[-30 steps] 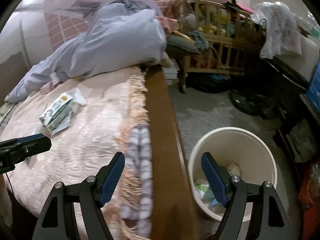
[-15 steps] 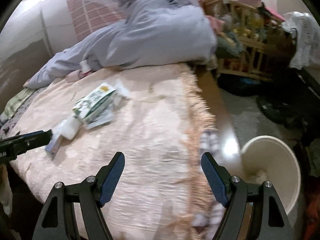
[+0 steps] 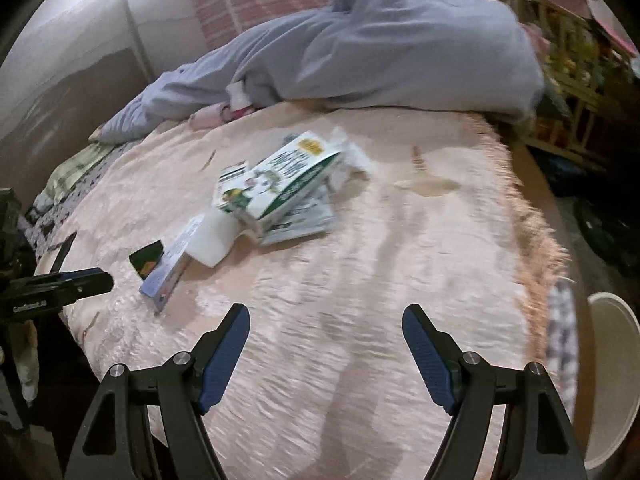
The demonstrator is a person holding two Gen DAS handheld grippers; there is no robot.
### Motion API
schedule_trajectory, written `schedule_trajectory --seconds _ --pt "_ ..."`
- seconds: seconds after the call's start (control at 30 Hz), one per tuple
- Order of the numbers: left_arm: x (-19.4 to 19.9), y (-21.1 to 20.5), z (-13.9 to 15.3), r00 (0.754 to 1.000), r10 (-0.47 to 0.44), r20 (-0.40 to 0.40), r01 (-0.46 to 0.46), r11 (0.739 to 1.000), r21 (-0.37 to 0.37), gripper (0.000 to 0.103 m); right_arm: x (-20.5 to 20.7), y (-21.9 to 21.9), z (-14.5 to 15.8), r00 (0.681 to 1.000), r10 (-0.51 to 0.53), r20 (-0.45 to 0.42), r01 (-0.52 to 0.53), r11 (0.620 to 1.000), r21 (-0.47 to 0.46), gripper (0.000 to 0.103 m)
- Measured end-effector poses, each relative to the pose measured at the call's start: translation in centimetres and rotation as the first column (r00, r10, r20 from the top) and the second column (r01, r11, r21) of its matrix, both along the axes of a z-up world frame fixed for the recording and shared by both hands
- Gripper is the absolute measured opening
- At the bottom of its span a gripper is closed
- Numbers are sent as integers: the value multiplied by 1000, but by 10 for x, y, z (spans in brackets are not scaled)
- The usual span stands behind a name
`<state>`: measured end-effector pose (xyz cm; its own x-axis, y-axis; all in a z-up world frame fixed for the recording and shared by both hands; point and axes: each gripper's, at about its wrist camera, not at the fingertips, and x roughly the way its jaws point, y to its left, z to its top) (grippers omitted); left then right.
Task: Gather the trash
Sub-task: 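Return both tools from the bucket to the items on the bed, then grasp the white sponge with the right gripper while the left gripper grasps the green snack packet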
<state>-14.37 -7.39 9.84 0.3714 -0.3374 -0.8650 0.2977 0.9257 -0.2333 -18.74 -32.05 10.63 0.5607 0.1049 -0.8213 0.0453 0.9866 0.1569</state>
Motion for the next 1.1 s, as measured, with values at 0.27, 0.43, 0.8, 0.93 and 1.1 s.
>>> schedule_trajectory --seconds 0.27,0.43,0.8,0.93,1.1 --pt "22 -19 -18 999 -39 -2 39 999 -17 43 16 25 -8 998 56 -24 -56 998 -8 76" --pt "44 -11 -19 1000 -9 -2 9 996 -86 15 27 33 -13 997 68 -36 -68 998 15 76" --pt "91 43 -31 988 136 -73 -146 977 -157 11 72 77 -31 989 139 -39 -135 986 102 76" --pt "91 54 -34 980 169 -106 -188 961 -202 13 95 88 -45 993 109 -55 -101 986 133 76" --pt "96 62 -39 971 196 -136 -225 939 -258 44 117 92 -60 996 68 -63 -54 978 202 54"
